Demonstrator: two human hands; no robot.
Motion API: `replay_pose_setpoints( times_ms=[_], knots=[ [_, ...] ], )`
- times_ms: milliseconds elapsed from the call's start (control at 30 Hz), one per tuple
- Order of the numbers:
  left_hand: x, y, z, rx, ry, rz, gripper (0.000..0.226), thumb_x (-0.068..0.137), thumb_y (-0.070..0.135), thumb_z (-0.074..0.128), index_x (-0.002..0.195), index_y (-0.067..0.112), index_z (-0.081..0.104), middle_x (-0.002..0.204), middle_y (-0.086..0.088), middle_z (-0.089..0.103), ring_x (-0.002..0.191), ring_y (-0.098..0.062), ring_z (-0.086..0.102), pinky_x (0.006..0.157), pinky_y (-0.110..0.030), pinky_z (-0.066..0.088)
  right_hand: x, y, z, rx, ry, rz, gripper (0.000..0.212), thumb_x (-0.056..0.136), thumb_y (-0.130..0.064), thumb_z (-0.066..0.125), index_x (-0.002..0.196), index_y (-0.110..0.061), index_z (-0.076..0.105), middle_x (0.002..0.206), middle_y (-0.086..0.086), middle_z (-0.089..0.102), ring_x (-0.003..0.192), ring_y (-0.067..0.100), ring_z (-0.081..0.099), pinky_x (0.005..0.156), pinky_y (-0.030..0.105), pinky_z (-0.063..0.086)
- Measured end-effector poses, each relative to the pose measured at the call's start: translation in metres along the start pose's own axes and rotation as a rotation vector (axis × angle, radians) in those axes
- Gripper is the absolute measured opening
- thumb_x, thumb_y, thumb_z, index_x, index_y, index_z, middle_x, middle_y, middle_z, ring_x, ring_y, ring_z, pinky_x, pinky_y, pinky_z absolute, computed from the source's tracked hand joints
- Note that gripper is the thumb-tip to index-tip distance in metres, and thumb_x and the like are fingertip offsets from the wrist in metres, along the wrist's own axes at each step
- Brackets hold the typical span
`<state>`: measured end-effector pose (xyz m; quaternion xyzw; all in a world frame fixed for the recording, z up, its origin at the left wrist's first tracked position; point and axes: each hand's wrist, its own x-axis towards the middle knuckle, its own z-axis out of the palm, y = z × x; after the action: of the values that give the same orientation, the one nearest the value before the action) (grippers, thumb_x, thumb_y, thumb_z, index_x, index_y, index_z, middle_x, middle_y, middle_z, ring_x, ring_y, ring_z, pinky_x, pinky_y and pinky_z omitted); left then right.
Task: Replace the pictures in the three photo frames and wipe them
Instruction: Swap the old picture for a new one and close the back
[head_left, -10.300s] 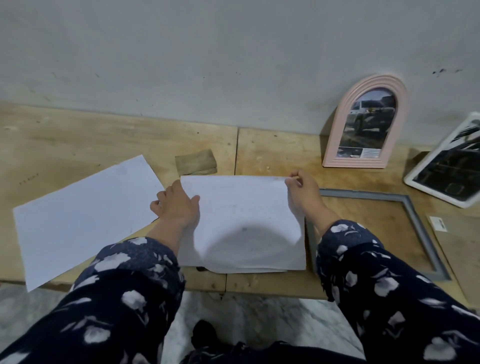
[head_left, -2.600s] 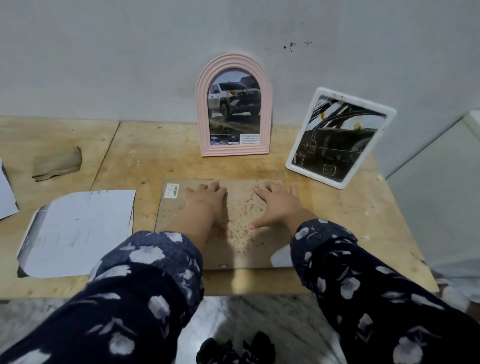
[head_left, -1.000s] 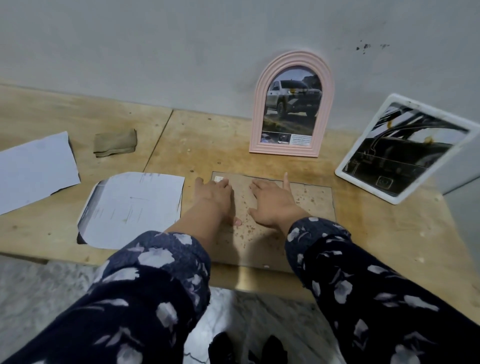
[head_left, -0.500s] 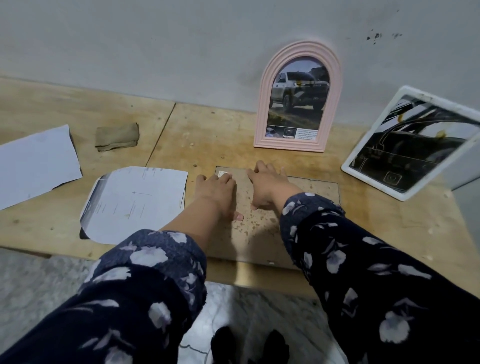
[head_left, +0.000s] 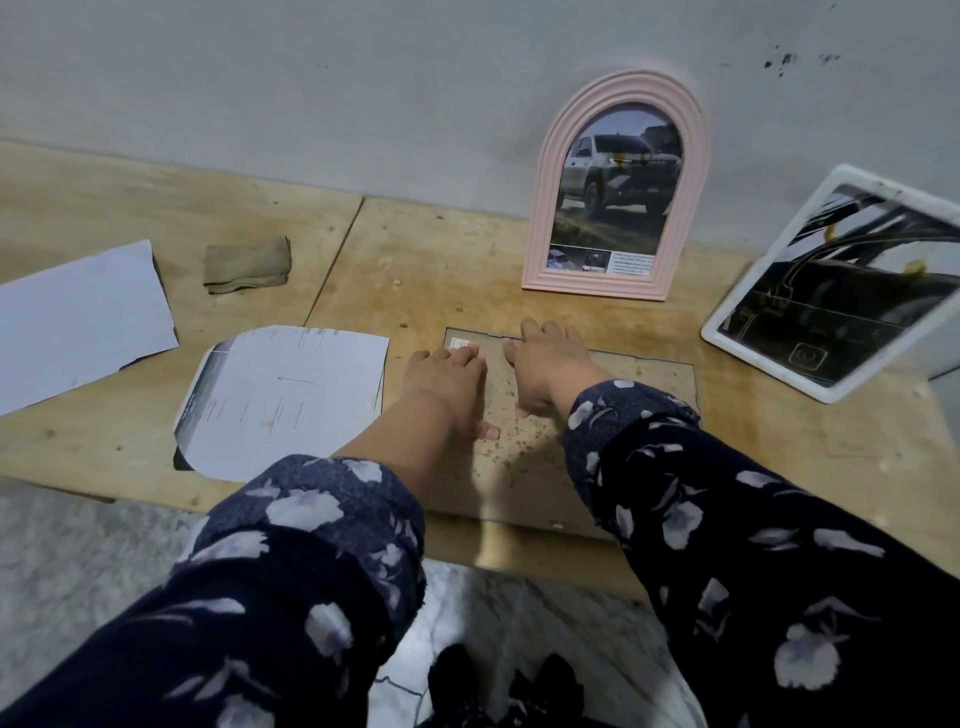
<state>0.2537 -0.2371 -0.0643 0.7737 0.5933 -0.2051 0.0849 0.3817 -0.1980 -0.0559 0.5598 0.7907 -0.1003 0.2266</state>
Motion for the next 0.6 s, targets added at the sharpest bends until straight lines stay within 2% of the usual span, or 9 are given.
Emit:
replay_pose_setpoints(
  times_ms=[133,233,367,533,600],
  knots=[
    [0.0,0.003,0.008,-0.046,-0.015,-0.015,0.104,0.08,0.069,0.055,0.154,0.015,0.005,0.162,-0.001,-0.001,0.147,-0.024,0.014,0.117,-0.039,0.021,-0.009,0.005,0.011,0.077,0.068,-0.033,0.07,0.085,-0.029,0.065,0.146,-0.028,0.031,0.148,0.005,0.03,0.137,0.028,0.025,0.117,0.056,0.006],
    [-0.002,0.004,0.011,-0.083,-0.026,-0.026,0.1,0.085,0.066,0.052,0.154,0.014,0.002,0.162,-0.002,-0.006,0.149,-0.023,0.005,0.119,-0.042,0.014,-0.032,0.014,0.033,0.244,0.162,0.014,0.07,0.09,-0.041,0.058,0.15,-0.031,0.023,0.158,-0.002,0.02,0.146,0.021,0.014,0.115,0.057,-0.008],
    [-0.016,0.005,0.017,-0.18,0.009,-0.09,0.093,0.089,0.064,0.046,0.154,0.018,0.0,0.162,-0.001,-0.009,0.149,-0.023,-0.003,0.118,-0.05,0.003,-0.076,0.028,0.072,0.366,0.259,0.165,0.061,0.095,-0.05,0.043,0.15,-0.03,0.025,0.159,0.002,0.016,0.146,0.022,0.009,0.115,0.055,-0.004],
    [-0.049,0.01,0.041,-0.314,0.26,-0.211,0.075,0.094,0.059,0.04,0.151,0.019,0.014,0.158,-0.003,0.012,0.139,-0.032,0.02,0.11,-0.047,0.022,-0.127,0.06,0.119,0.431,0.407,0.392,0.053,0.095,-0.042,0.044,0.145,-0.026,0.036,0.153,0.005,0.027,0.14,0.025,0.02,0.116,0.052,0.005],
    [-0.061,0.01,0.05,-0.388,0.3,-0.318,0.063,0.096,0.054,0.038,0.146,0.018,0.025,0.15,-0.007,0.024,0.132,-0.032,0.027,0.104,-0.046,0.027,-0.142,0.068,0.132,0.514,0.467,0.523,0.054,0.095,-0.037,0.045,0.144,-0.019,0.036,0.148,0.009,0.033,0.134,0.029,0.027,0.112,0.047,0.017]
  ],
)
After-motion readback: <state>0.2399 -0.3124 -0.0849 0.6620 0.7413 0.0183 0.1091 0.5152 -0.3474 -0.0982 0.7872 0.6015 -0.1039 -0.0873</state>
